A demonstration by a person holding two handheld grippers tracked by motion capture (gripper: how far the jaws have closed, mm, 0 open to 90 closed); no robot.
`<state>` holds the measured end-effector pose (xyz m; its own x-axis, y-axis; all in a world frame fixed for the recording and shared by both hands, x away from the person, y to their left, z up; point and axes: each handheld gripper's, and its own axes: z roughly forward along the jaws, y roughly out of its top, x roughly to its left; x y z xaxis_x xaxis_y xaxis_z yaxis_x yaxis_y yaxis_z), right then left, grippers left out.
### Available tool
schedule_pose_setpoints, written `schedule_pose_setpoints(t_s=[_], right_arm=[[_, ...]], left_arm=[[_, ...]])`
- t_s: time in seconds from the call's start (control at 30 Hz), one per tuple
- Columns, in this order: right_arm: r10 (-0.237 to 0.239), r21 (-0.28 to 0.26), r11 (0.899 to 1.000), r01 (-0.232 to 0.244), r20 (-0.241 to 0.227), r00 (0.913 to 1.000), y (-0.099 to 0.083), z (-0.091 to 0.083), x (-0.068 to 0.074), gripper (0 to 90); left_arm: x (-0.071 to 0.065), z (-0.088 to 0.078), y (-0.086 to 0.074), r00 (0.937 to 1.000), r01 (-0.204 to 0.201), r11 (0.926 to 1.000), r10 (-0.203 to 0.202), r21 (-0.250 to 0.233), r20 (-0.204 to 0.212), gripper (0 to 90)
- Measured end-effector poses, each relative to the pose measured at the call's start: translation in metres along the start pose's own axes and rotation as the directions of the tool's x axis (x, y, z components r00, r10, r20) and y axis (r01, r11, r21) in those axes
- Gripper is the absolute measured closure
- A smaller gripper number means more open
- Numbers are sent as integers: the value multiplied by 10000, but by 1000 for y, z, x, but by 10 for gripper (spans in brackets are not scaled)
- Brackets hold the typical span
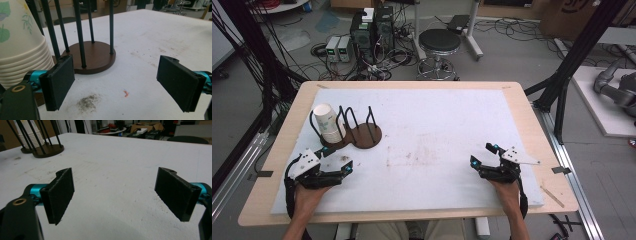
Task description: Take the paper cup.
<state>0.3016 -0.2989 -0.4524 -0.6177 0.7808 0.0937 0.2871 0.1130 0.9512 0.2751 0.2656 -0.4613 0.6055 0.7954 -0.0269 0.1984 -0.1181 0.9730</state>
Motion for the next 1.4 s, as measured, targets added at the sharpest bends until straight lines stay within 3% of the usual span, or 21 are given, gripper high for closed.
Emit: schedule_pose_setpoints(t_s=[0.23, 0.77, 0.83, 1.03, 1.4], right_arm=[[11, -12, 10000, -11, 8, 10000, 0, 0, 0, 164], [-20, 103, 9999, 20, 6, 10000, 0, 1, 1, 164], [-22, 92, 10000, 22, -15, 10000, 0, 1, 0, 164], [33, 88, 10000, -33, -13, 10000, 1, 1, -1, 163], [75, 191, 9998, -74, -74, 9999, 1, 2, -1, 163]], left_arm=[[2, -1, 0, 9997, 159, 9998, -157, -76, 171, 146], [1, -1, 0, 9997, 0, 10000, 2, -57, 245, 132], [3, -2, 2, 9988, 233, 9997, -233, -6, 425, 129], [5, -12, 20, 9967, 129, 9985, -86, -529, 807, 117], [19, -28, 47, 9952, -100, 9976, 166, -685, 966, 115]])
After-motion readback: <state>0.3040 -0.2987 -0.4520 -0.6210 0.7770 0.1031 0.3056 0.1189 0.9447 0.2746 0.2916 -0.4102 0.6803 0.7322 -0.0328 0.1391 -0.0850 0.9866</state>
